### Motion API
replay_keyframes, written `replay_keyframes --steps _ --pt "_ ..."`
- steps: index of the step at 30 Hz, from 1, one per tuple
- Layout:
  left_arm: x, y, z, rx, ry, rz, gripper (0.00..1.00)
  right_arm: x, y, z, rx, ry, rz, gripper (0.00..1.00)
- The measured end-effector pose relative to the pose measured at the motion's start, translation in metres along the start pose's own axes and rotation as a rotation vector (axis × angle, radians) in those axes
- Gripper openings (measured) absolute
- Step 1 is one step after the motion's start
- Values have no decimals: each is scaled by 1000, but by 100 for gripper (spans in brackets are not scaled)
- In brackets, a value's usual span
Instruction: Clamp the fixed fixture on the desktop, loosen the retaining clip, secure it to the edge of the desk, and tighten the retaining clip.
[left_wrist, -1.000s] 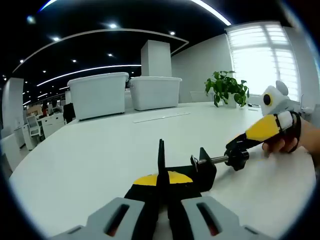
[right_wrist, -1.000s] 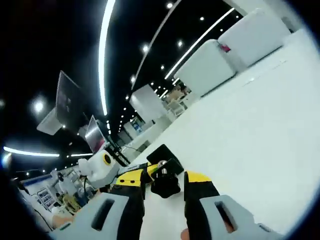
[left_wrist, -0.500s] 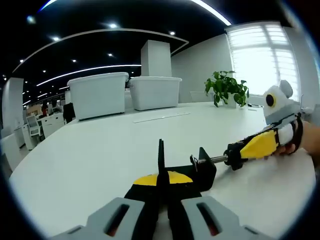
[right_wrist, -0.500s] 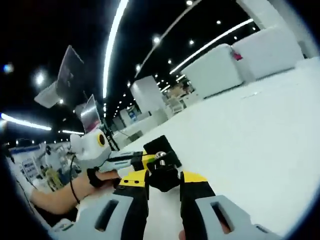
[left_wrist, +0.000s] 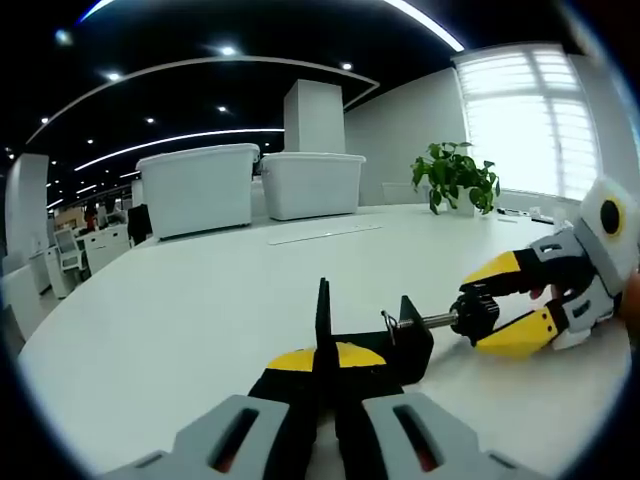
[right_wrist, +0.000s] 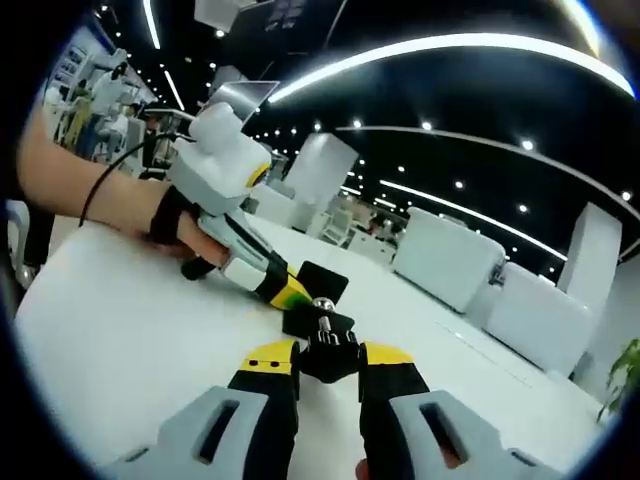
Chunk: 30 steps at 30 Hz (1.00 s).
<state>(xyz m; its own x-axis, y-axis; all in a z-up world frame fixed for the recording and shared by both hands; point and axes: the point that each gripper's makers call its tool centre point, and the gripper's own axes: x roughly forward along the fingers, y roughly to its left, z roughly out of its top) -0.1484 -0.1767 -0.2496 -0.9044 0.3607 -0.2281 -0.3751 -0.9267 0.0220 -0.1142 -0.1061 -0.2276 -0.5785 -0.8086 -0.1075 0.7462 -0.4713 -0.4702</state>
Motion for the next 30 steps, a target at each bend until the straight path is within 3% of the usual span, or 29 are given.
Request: replay_keyframes --steps 3,7,11,14,16,19,22,24,30 --pt "2 1 0 0 0 -2 6 -2 0 1 64 -5 4 22" --pt "2 1 0 1 0 -1 6 -4 -1 7 360 -30 82 30" --pt "3 2 -1 1 0 -2 6 -8 -6 4 641 -22 124 31" --pt "4 3 -1 2 0 -5 6 -9 -11 -4 786 3 108 30" --pt "5 4 -1 3 0 -6 6 -3 -27 -9 864 -19 105 29" --pt "7 5 -1 3 0 -6 6 -5 -13 -4 1021 -10 188 29" --pt "7 5 -1 3 0 -7 6 -2 -9 -24 1056 92 194 25" --pt "7 5 -1 4 0 -7 5 -2 -2 -19 1097 91 210 24" --pt "7 4 -1 6 -1 -9 5 -6 3 -17 1099 83 212 23"
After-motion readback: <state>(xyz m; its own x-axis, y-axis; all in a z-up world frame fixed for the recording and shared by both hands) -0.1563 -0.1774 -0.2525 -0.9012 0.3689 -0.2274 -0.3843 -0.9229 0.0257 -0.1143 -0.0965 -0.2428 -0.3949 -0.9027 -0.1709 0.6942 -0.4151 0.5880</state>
